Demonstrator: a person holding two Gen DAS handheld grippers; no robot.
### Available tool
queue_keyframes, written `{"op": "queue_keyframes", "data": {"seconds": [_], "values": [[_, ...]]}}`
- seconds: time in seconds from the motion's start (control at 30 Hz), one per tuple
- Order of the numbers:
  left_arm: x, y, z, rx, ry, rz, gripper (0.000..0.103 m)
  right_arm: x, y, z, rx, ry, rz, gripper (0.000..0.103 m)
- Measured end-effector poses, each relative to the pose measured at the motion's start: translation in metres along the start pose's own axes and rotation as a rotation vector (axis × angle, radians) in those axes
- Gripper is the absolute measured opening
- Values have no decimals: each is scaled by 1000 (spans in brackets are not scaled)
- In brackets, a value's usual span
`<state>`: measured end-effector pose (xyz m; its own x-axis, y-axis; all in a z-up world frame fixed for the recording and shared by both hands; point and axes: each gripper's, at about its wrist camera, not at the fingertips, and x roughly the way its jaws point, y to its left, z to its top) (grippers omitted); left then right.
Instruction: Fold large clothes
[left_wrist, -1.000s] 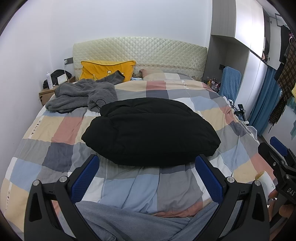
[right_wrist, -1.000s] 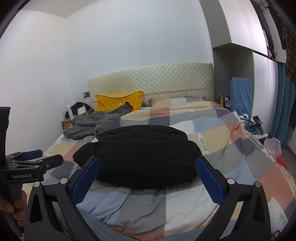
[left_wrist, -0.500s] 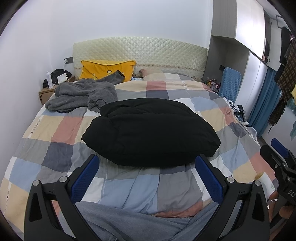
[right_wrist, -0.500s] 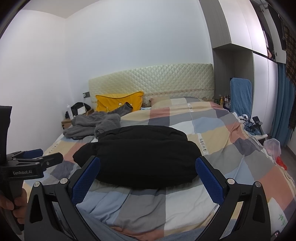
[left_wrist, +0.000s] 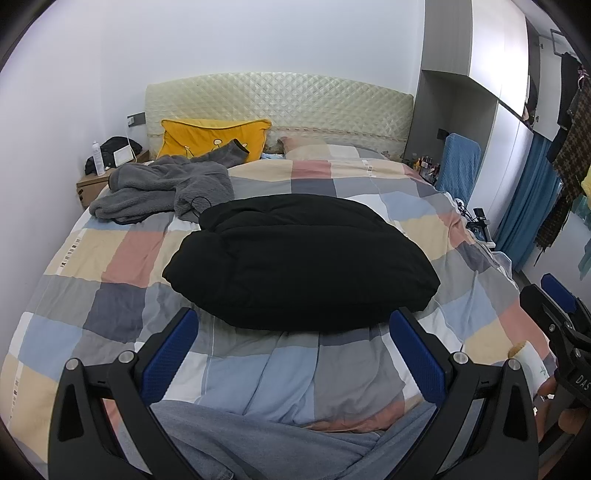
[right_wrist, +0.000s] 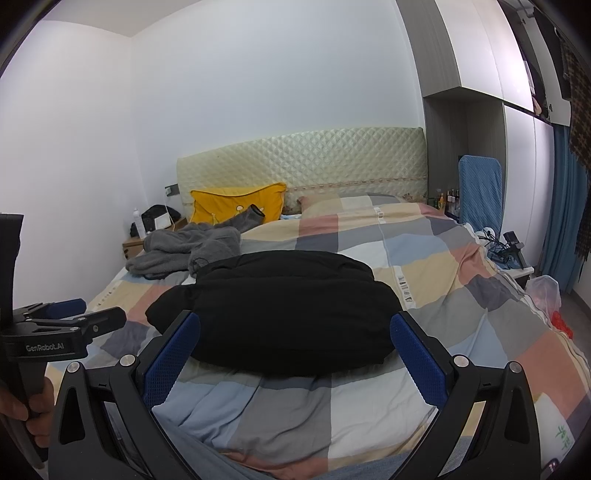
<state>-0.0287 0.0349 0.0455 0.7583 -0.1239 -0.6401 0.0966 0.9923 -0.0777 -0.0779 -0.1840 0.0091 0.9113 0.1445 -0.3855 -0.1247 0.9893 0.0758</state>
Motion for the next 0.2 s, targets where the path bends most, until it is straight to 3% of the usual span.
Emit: {"op": "queue_keyframes", "data": {"seconds": [0.2], "values": [[0,-2,0,0,-1,-5,103,0,2,1,-5,1,-3,103]]}}
